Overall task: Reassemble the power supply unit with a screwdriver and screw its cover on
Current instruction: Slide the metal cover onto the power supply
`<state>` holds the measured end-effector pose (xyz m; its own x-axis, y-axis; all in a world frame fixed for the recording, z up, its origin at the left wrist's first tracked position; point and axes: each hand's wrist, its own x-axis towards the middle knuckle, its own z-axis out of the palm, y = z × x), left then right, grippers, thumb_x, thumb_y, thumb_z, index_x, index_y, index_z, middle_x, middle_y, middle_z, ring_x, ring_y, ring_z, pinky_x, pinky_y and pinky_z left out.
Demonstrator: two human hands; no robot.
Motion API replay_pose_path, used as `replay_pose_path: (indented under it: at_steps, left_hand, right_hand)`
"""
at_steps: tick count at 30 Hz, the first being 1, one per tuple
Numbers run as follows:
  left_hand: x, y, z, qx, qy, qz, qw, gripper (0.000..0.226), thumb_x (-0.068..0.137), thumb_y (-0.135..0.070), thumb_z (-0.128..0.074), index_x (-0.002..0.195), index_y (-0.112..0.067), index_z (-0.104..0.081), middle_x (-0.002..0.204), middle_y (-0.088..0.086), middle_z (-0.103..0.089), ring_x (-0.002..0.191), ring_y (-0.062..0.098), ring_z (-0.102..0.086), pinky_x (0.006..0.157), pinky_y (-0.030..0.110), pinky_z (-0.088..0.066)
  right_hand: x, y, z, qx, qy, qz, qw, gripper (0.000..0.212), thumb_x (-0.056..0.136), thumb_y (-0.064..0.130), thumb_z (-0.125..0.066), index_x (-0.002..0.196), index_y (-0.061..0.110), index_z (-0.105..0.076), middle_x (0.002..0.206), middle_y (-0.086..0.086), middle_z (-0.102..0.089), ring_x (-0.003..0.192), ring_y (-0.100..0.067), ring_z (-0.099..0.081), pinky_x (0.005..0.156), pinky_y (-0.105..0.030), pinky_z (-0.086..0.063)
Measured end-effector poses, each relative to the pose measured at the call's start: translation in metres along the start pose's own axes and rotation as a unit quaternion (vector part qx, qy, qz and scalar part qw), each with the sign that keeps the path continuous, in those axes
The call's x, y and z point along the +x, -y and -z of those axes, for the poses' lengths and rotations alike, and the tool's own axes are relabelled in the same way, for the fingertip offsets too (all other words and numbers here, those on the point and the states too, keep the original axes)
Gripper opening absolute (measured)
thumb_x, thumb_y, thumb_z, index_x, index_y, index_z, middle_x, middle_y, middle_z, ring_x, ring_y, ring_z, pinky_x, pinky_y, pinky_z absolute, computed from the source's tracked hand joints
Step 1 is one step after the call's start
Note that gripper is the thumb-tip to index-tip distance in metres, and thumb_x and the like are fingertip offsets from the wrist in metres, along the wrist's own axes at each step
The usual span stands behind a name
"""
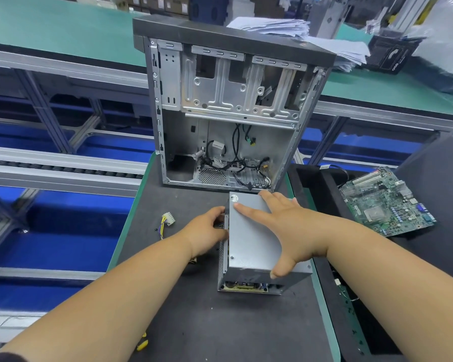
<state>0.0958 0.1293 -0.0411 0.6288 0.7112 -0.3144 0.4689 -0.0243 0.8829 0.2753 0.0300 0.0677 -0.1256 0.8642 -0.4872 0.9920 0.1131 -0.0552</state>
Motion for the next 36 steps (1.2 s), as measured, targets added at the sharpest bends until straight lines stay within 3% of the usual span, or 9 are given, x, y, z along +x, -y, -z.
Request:
replay_pose_path:
  at_steps: [4,11,16,24,28,33,36]
  left_hand:
    - [-0.002,-0.003,-0.002,0.021,-0.006,-0.006,1.000,0.061,0.090,-0.016,-0.061,0.146,-0.025,-0.038,0.128,-0.006,-0.061,0.113,0.013,-0.059,0.091,0.021,-0.042]
    - [-0.003,-0.003,-0.002,0.013,-0.004,-0.005,1.000,0.057,0.089,-0.016,-0.064,0.141,-0.024,-0.042,0.126,-0.006,-0.062,0.108,0.017,-0.064,0.096,0.033,-0.049]
    - [-0.001,-0.002,-0.001,0.021,-0.001,-0.006,1.000,0.056,0.089,-0.017,-0.063,0.140,-0.024,-0.042,0.126,-0.005,-0.062,0.111,0.014,-0.061,0.091,0.023,-0.045]
    - [0.001,0.001,-0.001,0.020,-0.006,-0.003,1.000,0.057,0.090,-0.012,-0.061,0.143,-0.024,-0.043,0.129,-0.006,-0.061,0.116,0.014,-0.057,0.097,0.025,-0.042]
    - [-0.001,0.005,-0.002,-0.011,0.000,-0.015,1.000,0.059,0.090,-0.008,-0.062,0.144,-0.023,-0.045,0.136,-0.004,-0.059,0.125,0.013,-0.054,0.111,0.036,-0.038]
    - [-0.003,0.004,-0.005,-0.015,-0.002,-0.029,0.999,0.047,0.092,-0.013,-0.060,0.136,-0.030,-0.053,0.130,-0.009,-0.062,0.120,0.010,-0.056,0.104,0.029,-0.041]
    - [-0.003,0.004,-0.005,-0.021,0.001,-0.030,0.999,0.052,0.093,-0.014,-0.061,0.142,-0.026,-0.049,0.137,-0.006,-0.058,0.127,0.011,-0.052,0.111,0.035,-0.038]
  right_hand:
    - [-0.001,0.000,0.002,-0.003,-0.007,0.003,1.000,0.139,0.054,0.055,-0.084,0.139,0.061,0.026,0.161,-0.010,0.019,0.147,-0.024,0.020,0.118,-0.057,0.001]
    - [0.003,-0.002,0.002,-0.008,0.004,-0.006,1.000,0.138,0.055,0.056,-0.084,0.138,0.061,0.026,0.160,-0.011,0.022,0.147,-0.027,0.023,0.118,-0.057,0.003]
    - [0.008,-0.003,0.003,-0.003,0.014,-0.008,1.000,0.138,0.054,0.055,-0.084,0.139,0.062,0.024,0.161,-0.011,0.020,0.147,-0.028,0.022,0.117,-0.057,0.005]
    - [0.010,0.000,0.004,-0.010,0.022,-0.015,1.000,0.137,0.057,0.053,-0.085,0.141,0.059,0.023,0.160,-0.012,0.020,0.147,-0.030,0.022,0.117,-0.060,0.004]
    - [0.007,0.000,0.006,-0.005,0.023,-0.019,1.000,0.136,0.059,0.052,-0.086,0.144,0.057,0.020,0.161,-0.013,0.019,0.148,-0.031,0.020,0.117,-0.061,0.001]
    - [0.009,0.004,0.001,0.003,0.014,-0.017,1.000,0.135,0.058,0.050,-0.087,0.147,0.055,0.014,0.161,-0.015,0.017,0.148,-0.032,0.020,0.116,-0.064,0.004]
    - [0.006,-0.003,-0.001,0.040,-0.003,-0.011,0.999,0.134,0.057,0.049,-0.088,0.147,0.057,0.011,0.161,-0.012,0.017,0.148,-0.030,0.021,0.117,-0.060,0.005]
